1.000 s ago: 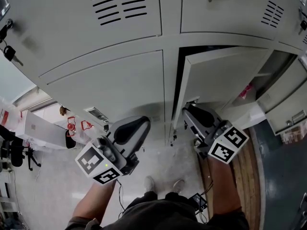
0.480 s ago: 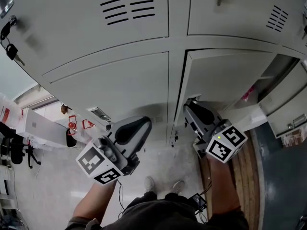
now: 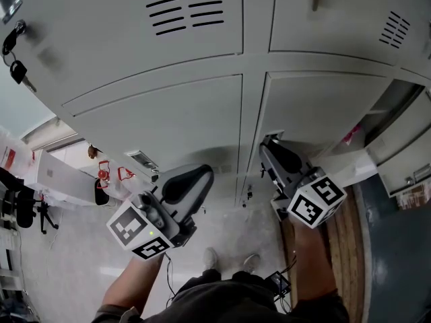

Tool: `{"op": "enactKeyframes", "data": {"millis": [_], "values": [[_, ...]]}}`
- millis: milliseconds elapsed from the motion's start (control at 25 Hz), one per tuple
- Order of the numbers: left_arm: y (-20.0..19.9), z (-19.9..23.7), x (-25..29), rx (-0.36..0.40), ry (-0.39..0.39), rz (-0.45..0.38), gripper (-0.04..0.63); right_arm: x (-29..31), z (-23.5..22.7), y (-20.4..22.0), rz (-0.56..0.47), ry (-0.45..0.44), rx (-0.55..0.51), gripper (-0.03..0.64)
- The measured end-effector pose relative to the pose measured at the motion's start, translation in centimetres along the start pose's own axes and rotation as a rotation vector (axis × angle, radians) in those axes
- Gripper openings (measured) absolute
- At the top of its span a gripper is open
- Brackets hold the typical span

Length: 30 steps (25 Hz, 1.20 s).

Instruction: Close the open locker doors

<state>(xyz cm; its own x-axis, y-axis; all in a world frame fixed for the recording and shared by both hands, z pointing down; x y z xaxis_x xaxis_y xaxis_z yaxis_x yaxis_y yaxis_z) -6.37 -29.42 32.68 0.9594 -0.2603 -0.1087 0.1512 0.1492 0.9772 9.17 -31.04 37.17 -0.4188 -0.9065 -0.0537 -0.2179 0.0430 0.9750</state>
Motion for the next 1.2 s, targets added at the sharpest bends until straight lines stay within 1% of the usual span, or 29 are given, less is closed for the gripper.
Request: {"op": "enactKeyframes", "data": {"millis": [920,1200], "values": [[-0.33,0.54,0.01,0.009,-0.008,0.004,0.011,0.93,-0.47,-0.06,-0.016,0.038,-0.019,0.051],[-0.32,-0.03,0.36,0.016,0.002,0.009,0.011,0.72,0.17,-0.04,-0.014,0.017,-0.035,0.052]]}}
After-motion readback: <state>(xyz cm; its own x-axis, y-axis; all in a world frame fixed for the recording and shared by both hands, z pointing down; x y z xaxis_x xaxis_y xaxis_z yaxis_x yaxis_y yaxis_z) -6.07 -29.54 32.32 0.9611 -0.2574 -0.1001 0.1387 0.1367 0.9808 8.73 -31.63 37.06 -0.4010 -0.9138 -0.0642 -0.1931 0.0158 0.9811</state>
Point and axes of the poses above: the fingertips, and each gripper's own axes: x forward along the fingers, z to its left, y out of its underside, the point moved 2 cm from there along -x, backward along the fingers, and after that the axes turned 1 degree about -y, right-handed, at the moved point
